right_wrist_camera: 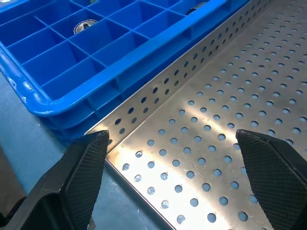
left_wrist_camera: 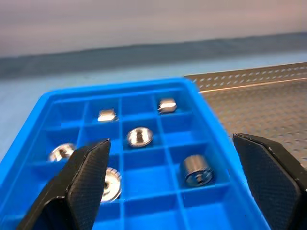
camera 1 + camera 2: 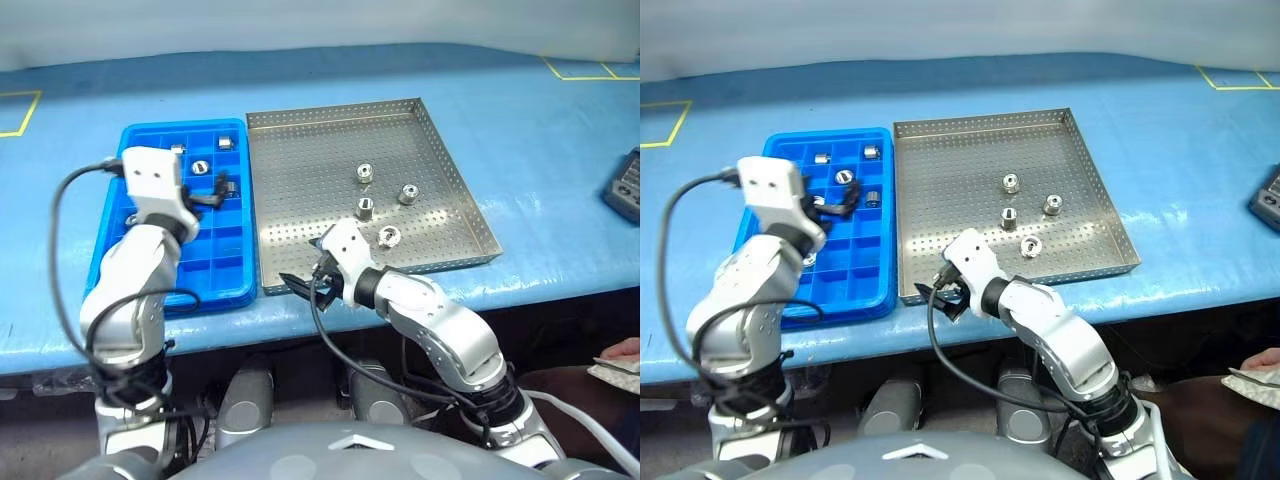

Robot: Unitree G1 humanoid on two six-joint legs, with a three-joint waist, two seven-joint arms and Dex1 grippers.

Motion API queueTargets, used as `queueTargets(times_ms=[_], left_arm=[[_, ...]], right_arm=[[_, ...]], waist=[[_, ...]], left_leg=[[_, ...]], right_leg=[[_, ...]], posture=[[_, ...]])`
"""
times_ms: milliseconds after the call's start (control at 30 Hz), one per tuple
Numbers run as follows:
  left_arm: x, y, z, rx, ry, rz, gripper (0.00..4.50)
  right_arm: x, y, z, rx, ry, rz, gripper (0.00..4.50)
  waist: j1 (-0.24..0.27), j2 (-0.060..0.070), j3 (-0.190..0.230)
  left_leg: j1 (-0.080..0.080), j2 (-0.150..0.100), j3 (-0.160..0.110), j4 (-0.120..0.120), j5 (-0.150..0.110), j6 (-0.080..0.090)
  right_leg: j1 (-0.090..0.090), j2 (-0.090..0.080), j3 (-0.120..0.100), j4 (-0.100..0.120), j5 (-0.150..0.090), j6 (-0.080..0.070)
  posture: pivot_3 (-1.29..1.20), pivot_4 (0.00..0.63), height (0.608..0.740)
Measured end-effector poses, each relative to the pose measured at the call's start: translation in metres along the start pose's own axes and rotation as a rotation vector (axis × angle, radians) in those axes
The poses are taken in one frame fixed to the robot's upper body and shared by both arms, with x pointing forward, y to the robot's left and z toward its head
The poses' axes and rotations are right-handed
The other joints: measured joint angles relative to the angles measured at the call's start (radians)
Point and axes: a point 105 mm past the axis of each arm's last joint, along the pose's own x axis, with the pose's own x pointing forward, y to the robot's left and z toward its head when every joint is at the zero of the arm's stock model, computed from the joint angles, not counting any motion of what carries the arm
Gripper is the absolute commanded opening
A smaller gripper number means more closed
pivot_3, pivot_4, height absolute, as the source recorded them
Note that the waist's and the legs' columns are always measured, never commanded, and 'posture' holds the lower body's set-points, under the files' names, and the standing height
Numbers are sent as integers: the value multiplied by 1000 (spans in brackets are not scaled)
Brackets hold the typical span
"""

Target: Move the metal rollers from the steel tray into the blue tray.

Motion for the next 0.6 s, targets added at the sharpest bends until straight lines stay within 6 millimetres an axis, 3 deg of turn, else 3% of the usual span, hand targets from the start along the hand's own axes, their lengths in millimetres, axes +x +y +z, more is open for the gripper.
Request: queueTargets(times_ms=[133, 267, 433, 600], left_arm=[[29, -43, -3, 48, 42, -256, 4458], [53, -73, -14, 86, 59, -359, 4458], [65, -105, -36, 141, 115, -473, 4458], [67, -116, -61, 163, 196, -528, 4458]], right_arm=[[-10, -6, -4, 8, 3, -50, 4500], [-17, -8, -11, 36, 21, -94, 4500], [-23, -8, -15, 56, 25, -141, 4500], [-28, -9, -16, 66, 18, -179, 4500]], waist=[[-16, 0, 0], [-43, 0, 0], [-82, 1, 0], [-109, 1, 0]], left_leg=[[-1, 0, 0, 0, 0, 0], [0, 0, 0, -1, -1, 1], [0, 0, 1, -2, -1, 1], [0, 0, 1, -2, -1, 1]], right_leg=[[0, 0, 0, -1, 0, 0], [0, 0, 1, -1, 0, 0], [-1, 0, 2, -1, 0, 0], [-1, 0, 2, 0, 0, 0]], posture=[[-100, 150, 740], [-158, 150, 740], [-203, 150, 740], [-211, 150, 740]])
